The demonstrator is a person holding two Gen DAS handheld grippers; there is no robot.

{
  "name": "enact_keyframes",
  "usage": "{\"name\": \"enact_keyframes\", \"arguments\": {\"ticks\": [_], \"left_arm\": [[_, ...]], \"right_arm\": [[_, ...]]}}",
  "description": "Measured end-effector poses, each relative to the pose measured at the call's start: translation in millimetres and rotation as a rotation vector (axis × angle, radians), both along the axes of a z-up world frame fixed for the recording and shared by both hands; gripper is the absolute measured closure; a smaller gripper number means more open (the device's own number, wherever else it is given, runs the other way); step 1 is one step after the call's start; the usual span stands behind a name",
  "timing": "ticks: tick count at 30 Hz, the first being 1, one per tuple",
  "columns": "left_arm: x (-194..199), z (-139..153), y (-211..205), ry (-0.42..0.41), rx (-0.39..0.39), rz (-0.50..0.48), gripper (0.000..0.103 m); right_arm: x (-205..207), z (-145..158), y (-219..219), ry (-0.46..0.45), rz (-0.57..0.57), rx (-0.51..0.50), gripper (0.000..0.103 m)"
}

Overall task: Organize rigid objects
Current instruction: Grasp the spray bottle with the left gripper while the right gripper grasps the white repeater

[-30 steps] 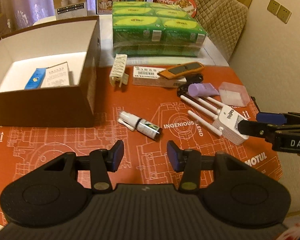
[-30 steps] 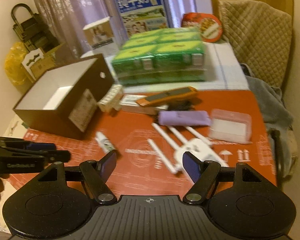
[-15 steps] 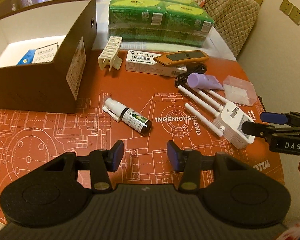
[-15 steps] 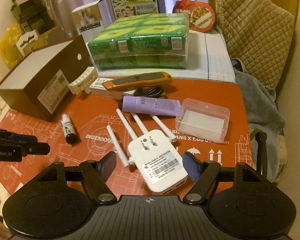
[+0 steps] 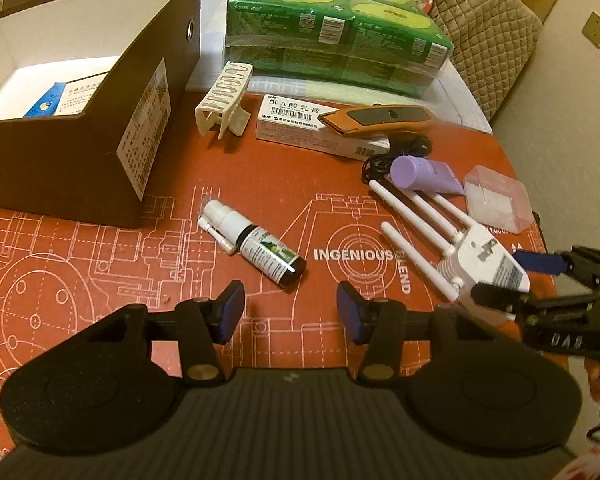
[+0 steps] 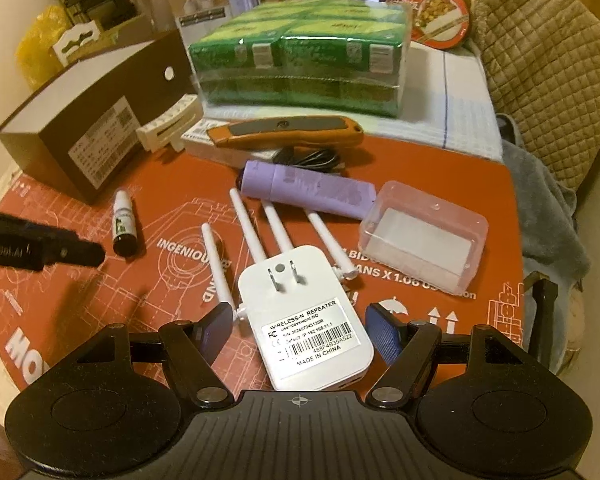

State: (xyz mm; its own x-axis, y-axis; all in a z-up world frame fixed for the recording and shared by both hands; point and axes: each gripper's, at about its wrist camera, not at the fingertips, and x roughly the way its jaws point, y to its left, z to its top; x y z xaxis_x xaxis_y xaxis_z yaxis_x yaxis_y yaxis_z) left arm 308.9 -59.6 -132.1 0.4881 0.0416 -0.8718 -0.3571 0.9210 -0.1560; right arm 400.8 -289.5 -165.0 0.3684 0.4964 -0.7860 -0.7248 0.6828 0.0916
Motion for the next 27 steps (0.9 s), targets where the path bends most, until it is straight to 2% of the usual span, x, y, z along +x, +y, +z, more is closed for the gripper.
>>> {"name": "enact_keyframes", "arguments": {"ticks": [6,15,17,21,27], "left_arm": [[15,-8,6,0.003,0.007,0.016,0.056],[31,-26,22,0.038,0.033,0.046,0.059],[28,-28,26,0.041,0.024,0.043,0.068],[18,-31,35,0.052,0.009,0.034,0.08],[-1,-29,41,0.061,0.037,-0.002,0.084]], "right_arm": [[-7,-5,10,-0.005,0.019,-0.026,0.033],[-11,-5,11,0.008,-0.024,-0.02,0.033],[-11,-5,11,0.011,-0.034,-0.017,0.033],[-11,-5,12,0.017,-0.052,-0.013,0.033],[-10,-9,17,0.022,-0.056,-0.023,0.033]]}}
